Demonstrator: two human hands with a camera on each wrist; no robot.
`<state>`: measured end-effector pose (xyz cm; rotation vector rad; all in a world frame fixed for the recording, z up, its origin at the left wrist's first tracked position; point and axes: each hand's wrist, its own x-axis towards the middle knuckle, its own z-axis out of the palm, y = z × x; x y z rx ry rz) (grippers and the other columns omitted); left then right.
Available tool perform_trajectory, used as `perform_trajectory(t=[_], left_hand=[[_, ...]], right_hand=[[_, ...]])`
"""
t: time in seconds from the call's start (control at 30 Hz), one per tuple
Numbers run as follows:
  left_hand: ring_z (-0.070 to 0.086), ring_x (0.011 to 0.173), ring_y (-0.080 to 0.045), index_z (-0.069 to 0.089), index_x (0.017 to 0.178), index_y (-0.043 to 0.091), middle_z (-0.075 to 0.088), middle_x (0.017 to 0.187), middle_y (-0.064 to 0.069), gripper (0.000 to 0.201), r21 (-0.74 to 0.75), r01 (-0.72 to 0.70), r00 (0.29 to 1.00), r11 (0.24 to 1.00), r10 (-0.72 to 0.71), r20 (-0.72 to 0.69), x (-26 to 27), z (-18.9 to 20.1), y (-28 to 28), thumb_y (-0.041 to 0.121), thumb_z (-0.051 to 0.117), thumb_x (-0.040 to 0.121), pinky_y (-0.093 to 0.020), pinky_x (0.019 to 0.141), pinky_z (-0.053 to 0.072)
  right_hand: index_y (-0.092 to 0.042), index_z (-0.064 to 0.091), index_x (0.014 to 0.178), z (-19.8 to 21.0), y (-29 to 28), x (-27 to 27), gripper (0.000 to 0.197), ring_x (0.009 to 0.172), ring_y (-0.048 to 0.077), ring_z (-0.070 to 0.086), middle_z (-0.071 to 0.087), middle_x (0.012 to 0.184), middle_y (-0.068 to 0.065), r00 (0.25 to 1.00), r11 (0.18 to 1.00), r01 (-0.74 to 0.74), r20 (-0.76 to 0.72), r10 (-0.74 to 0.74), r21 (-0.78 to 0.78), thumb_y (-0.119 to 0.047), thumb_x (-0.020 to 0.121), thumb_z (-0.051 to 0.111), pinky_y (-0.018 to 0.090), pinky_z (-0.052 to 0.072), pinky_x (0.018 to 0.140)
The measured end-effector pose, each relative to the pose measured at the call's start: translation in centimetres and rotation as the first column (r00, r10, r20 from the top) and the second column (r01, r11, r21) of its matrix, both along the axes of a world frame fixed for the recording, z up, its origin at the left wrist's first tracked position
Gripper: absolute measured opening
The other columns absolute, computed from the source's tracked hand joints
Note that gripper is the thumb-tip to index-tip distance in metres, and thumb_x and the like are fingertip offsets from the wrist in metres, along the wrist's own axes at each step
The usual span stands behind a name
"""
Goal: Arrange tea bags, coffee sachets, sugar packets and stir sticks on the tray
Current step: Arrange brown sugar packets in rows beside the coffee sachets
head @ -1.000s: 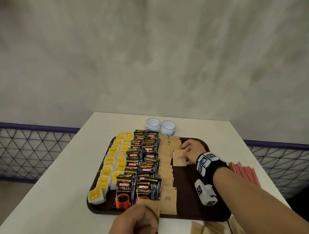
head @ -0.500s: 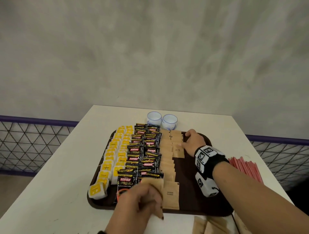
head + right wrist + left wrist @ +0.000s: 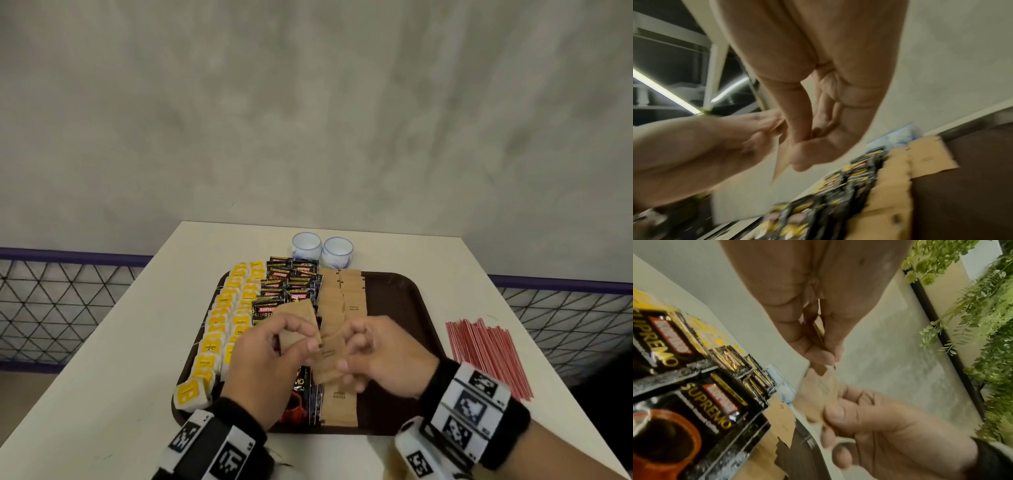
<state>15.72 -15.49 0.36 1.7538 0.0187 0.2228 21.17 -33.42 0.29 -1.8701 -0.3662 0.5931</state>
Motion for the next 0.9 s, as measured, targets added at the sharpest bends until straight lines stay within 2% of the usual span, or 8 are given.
perform_trajectory(t=[0.07,0.17,0.27,0.4,0.5,0.67,0.83,0.9], left_hand=[[0.068,0.071,-0.017,0.068,0.075,0.018,0.069,0.090,0.001,0.019,-0.043,-0.043,0.999,0.998,0.043,0.001,0.1,0.2,0.8,0.001,0.074,0.074,-0.029,0.060,0.058],[0.066,0.077,-0.022,0.062,0.080,0.011,0.064,0.102,-0.005,0.022,-0.091,-0.061,0.998,0.994,0.060,-0.007,0.0,0.1,1.7,-0.007,0.073,0.072,-0.017,0.053,0.052],[0.067,0.078,-0.021,0.060,0.084,0.013,0.065,0.105,-0.004,0.027,-0.073,-0.064,0.998,0.995,0.063,-0.025,-0.2,-0.3,2.1,-0.006,0.074,0.071,-0.021,0.055,0.054],[0.067,0.078,-0.020,0.060,0.084,0.016,0.065,0.106,0.000,0.029,-0.063,-0.046,0.998,0.997,0.043,-0.035,-0.5,-0.6,2.2,-0.006,0.074,0.072,-0.023,0.056,0.054],[0.067,0.076,-0.018,0.061,0.081,0.023,0.066,0.103,0.005,0.033,-0.057,-0.036,0.999,0.998,0.036,0.002,-0.8,-0.8,2.5,-0.005,0.075,0.071,-0.023,0.056,0.053],[0.067,0.083,-0.017,0.062,0.080,0.030,0.065,0.104,0.006,0.034,-0.012,-0.054,0.999,0.998,0.054,0.006,-0.9,-1.3,3.4,0.001,0.077,0.071,-0.040,0.067,0.059],[0.066,0.086,-0.018,0.062,0.080,0.030,0.064,0.104,0.008,0.033,-0.005,-0.032,0.999,0.999,0.032,0.034,-0.9,-1.5,3.0,0.001,0.077,0.072,-0.027,0.060,0.056],[0.066,0.089,-0.018,0.062,0.079,0.030,0.063,0.104,0.009,0.033,-0.004,-0.027,0.999,1.000,0.027,0.029,-0.9,-1.6,2.9,0.001,0.077,0.072,-0.030,0.061,0.057]], right_hand=[[-0.010,0.060,0.089,-0.1,-1.6,2.0,0.015,0.054,0.012,0.058,0.060,0.066,0.004,0.993,0.981,0.117,0.045,-0.111,-0.153,0.005,0.087,0.058,0.025,0.050,0.046],[-0.010,0.065,0.098,0.0,-3.9,5.9,0.020,0.062,0.014,0.058,0.065,0.079,0.008,0.951,0.902,0.306,0.140,-0.275,-0.306,0.001,0.092,0.050,0.024,0.051,0.052],[-0.020,0.067,0.087,-0.7,-4.3,8.9,0.024,0.078,0.020,0.066,0.067,0.087,0.005,0.936,0.849,0.349,0.200,-0.291,-0.396,-0.002,0.093,0.051,0.029,0.059,0.065],[-0.022,0.063,0.076,-2.6,-2.3,10.9,0.026,0.084,0.022,0.068,0.064,0.086,0.001,0.942,0.779,0.336,0.188,-0.279,-0.529,0.001,0.087,0.060,0.034,0.060,0.070],[-0.019,0.061,0.067,-3.7,-1.6,11.7,0.027,0.076,0.023,0.065,0.066,0.083,0.008,0.897,0.735,0.429,0.154,-0.414,-0.525,0.003,0.082,0.064,0.038,0.059,0.078],[-0.003,0.056,0.064,-3.6,-2.0,11.5,0.026,0.069,0.025,0.058,0.061,0.080,0.020,0.774,0.764,0.551,-0.135,-0.618,-0.335,0.013,0.084,0.056,0.035,0.052,0.076],[-0.005,0.061,0.067,-3.7,-2.1,11.3,0.028,0.080,0.029,0.062,0.066,0.089,0.021,0.775,0.757,0.559,-0.111,-0.623,-0.339,0.010,0.089,0.051,0.039,0.055,0.085],[-0.003,0.063,0.077,-3.8,-2.2,11.5,0.023,0.084,0.030,0.064,0.067,0.093,0.021,0.761,0.759,0.574,-0.140,-0.633,-0.308,0.011,0.089,0.050,0.038,0.056,0.083]])
